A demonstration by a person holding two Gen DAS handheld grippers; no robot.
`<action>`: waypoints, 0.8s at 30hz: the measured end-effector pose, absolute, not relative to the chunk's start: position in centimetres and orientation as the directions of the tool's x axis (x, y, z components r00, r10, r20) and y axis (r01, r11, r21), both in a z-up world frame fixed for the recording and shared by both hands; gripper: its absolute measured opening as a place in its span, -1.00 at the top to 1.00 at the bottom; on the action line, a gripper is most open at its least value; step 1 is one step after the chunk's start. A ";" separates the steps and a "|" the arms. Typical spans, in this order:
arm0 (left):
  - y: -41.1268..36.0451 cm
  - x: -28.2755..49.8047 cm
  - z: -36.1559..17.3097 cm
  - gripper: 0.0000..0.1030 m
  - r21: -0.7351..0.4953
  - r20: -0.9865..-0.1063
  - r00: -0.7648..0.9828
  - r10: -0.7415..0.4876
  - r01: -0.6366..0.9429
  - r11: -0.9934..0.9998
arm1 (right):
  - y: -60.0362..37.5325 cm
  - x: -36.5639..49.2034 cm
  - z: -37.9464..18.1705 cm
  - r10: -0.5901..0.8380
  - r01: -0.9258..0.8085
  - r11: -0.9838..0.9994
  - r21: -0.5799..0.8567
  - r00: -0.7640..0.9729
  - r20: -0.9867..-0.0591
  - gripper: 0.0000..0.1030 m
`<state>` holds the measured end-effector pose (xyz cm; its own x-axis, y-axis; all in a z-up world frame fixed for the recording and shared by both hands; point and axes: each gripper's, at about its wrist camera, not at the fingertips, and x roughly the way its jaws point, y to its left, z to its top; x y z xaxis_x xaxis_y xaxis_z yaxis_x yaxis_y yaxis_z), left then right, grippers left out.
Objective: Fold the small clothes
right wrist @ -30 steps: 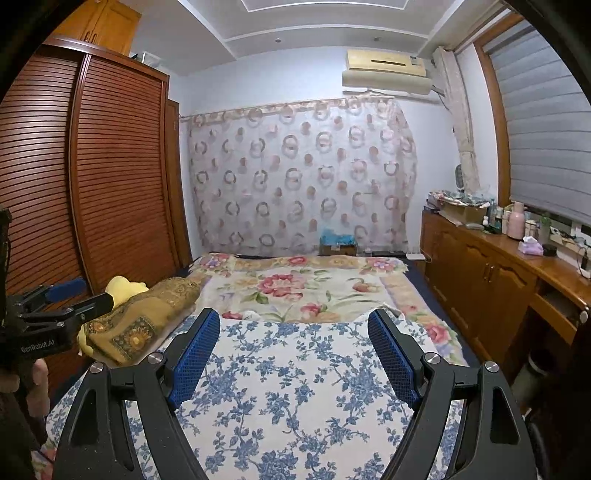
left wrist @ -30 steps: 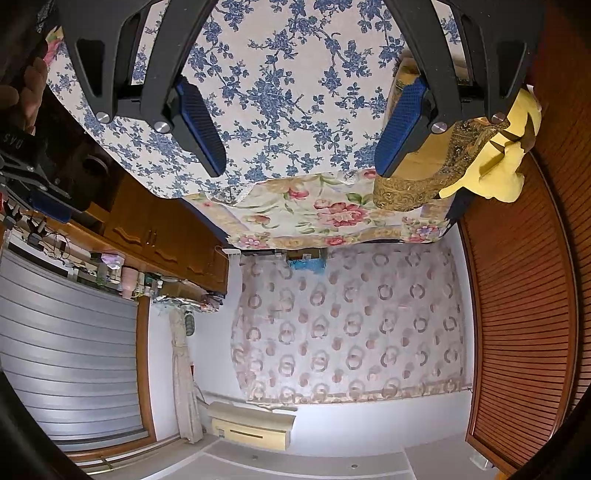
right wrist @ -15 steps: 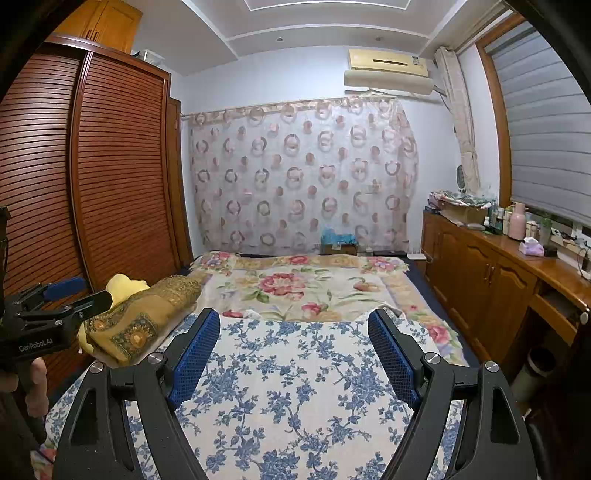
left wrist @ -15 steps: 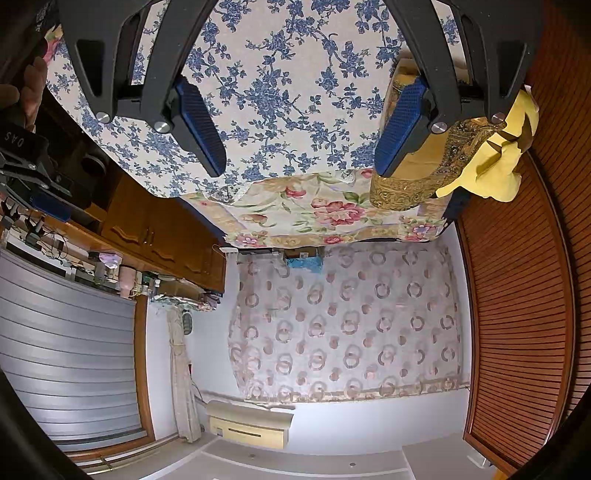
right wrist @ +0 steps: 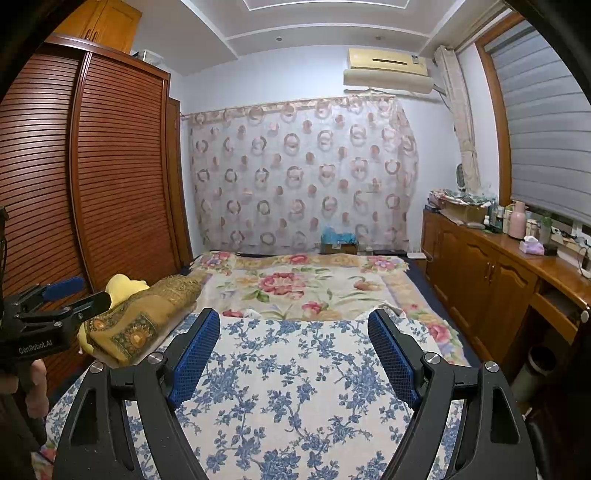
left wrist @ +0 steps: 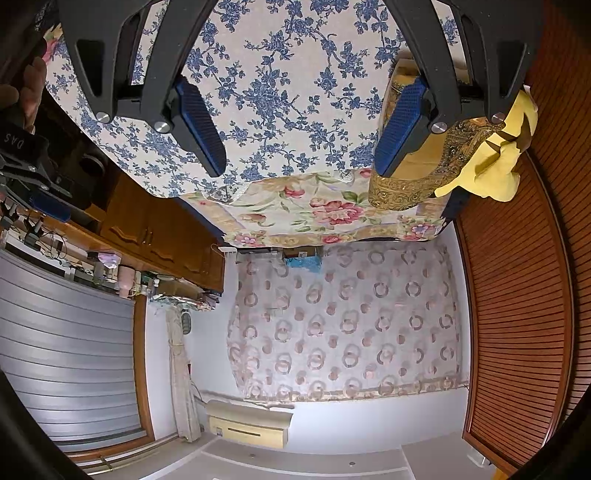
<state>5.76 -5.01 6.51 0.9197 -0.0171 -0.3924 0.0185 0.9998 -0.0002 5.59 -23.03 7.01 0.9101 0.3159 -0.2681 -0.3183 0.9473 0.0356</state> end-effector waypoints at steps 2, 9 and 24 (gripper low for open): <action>-5.0 5.7 6.5 -0.62 0.000 -0.391 0.920 -0.016 0.017 1.000 | -23.0 5.6 6.9 0.317 -0.320 0.947 0.034 0.909 -0.270 -0.63; -4.6 5.8 6.6 -0.62 0.000 -0.390 0.921 -0.015 0.016 1.000 | -23.0 5.5 7.0 0.316 -0.319 0.947 0.036 0.909 -0.270 -0.63; -4.3 5.6 6.5 -0.62 -0.001 -0.390 0.921 -0.015 0.015 1.000 | -23.1 5.5 7.1 0.317 -0.318 0.947 0.037 0.910 -0.268 -0.63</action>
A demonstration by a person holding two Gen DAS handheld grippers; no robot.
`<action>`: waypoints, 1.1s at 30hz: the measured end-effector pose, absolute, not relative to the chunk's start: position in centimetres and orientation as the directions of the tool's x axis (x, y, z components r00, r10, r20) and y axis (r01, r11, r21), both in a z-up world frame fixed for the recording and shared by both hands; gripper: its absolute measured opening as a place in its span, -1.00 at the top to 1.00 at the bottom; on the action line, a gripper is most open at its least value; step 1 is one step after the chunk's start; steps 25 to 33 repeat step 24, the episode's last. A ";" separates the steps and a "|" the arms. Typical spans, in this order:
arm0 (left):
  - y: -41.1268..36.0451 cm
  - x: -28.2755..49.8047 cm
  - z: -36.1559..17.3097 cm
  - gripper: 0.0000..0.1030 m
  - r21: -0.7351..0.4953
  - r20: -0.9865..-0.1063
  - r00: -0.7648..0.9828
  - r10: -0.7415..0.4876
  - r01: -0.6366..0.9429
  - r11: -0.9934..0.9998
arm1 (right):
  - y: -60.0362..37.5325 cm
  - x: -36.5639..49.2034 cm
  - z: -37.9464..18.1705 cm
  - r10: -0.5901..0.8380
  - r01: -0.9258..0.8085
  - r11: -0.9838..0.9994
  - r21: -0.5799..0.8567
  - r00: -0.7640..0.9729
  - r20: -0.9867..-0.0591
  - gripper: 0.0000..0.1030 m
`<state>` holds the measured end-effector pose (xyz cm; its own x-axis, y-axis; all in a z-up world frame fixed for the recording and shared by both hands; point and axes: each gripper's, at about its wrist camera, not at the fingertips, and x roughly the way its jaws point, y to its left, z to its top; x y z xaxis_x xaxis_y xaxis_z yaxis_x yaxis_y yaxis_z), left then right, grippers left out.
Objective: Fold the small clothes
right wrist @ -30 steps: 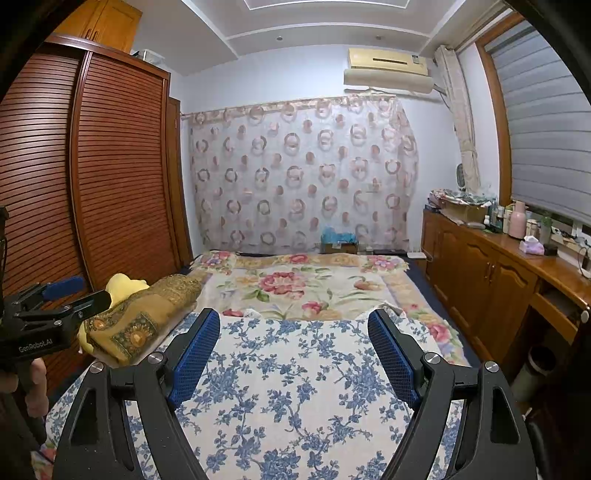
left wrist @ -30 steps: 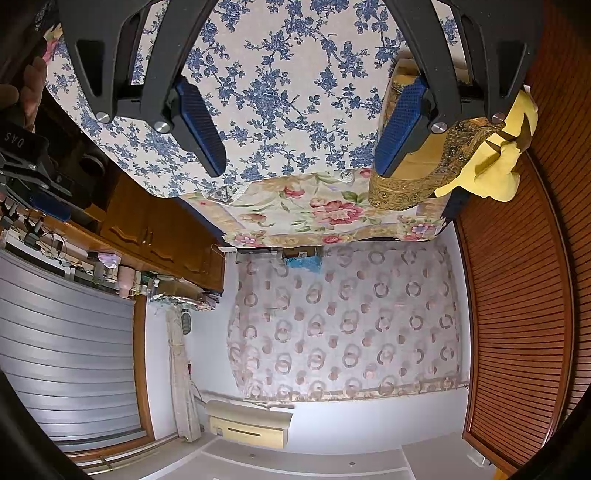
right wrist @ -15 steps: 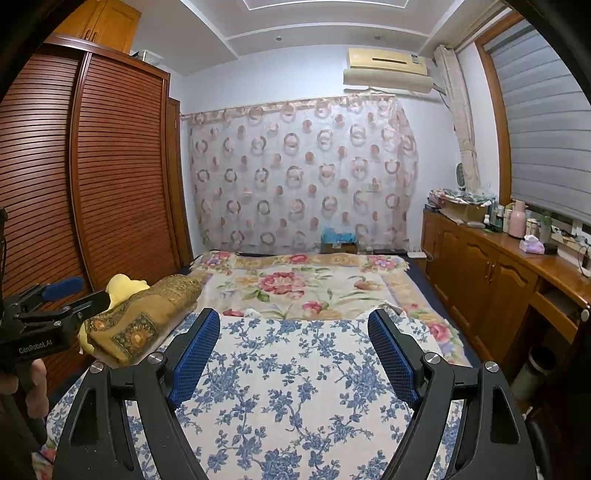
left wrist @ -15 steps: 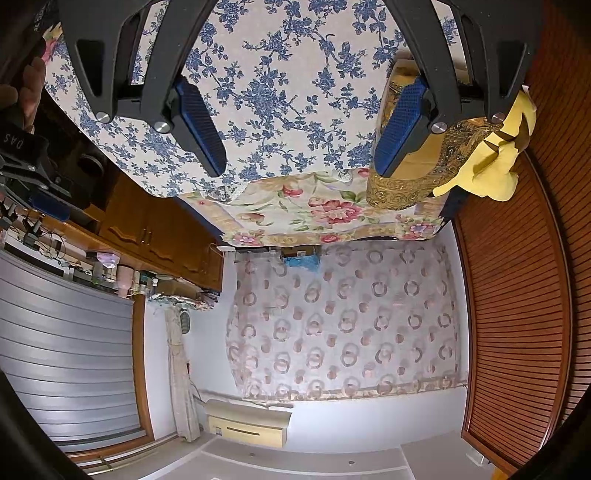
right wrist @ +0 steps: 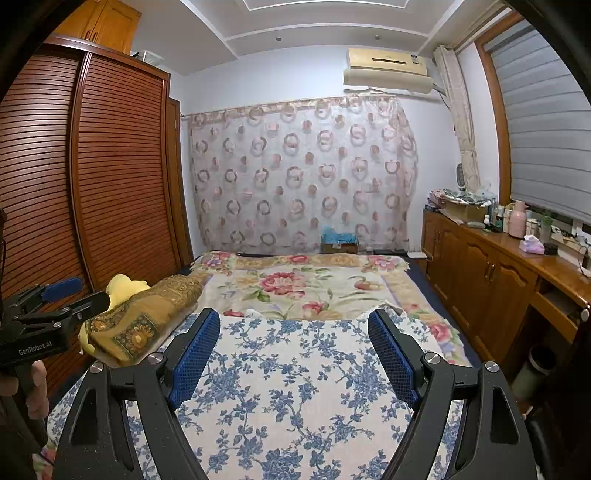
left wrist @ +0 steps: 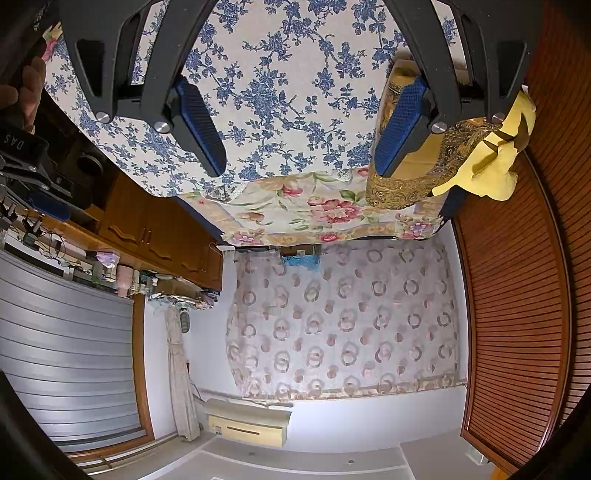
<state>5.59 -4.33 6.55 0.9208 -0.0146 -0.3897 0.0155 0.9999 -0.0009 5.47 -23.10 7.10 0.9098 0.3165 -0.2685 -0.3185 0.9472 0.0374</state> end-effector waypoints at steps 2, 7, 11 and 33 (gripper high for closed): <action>-4.2 5.5 6.6 -0.62 0.000 -0.389 0.921 -0.014 0.015 1.000 | -23.1 5.5 7.1 0.316 -0.318 0.947 0.036 0.910 -0.269 -0.63; -4.3 5.6 6.5 -0.62 0.000 -0.389 0.921 -0.013 0.014 1.000 | -23.2 5.5 7.1 0.317 -0.319 0.947 0.037 0.909 -0.269 -0.63; -4.3 5.5 6.5 -0.62 -0.001 -0.389 0.921 -0.014 0.015 1.000 | -23.2 5.5 7.1 0.318 -0.320 0.947 0.037 0.909 -0.270 -0.63; -4.3 5.5 6.4 -0.62 0.000 -0.388 0.922 -0.014 0.015 1.000 | -23.1 5.5 7.1 0.313 -0.314 0.949 0.039 0.910 -0.271 -0.63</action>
